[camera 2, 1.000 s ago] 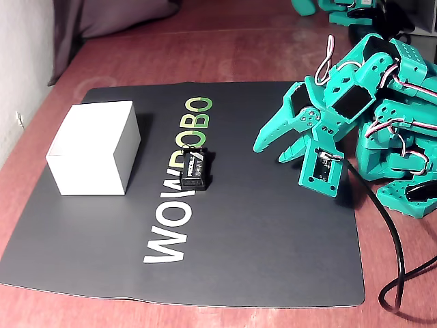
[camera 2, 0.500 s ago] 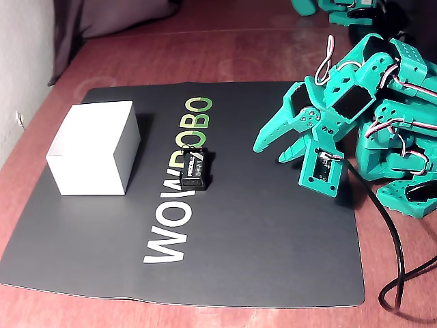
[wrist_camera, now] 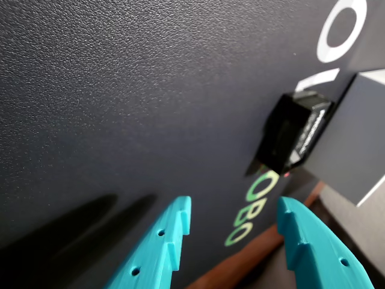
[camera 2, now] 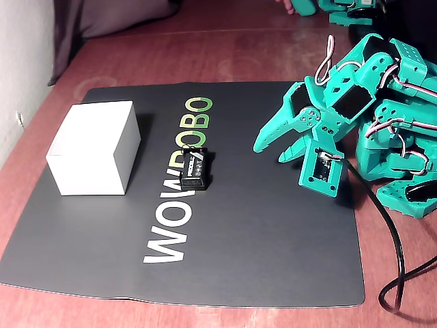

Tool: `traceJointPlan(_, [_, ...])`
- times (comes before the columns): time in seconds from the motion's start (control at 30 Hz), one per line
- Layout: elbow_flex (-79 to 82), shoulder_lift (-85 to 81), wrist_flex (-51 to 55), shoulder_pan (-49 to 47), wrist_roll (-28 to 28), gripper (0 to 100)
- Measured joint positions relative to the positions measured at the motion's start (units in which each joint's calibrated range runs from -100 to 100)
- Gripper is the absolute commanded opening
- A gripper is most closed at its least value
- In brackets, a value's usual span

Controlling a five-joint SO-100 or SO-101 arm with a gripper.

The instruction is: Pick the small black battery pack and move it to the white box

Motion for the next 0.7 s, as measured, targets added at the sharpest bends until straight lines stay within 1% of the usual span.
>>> traceJointPlan(0.7, [0.0,0.0,-1.0,-0.2,-0.2,17])
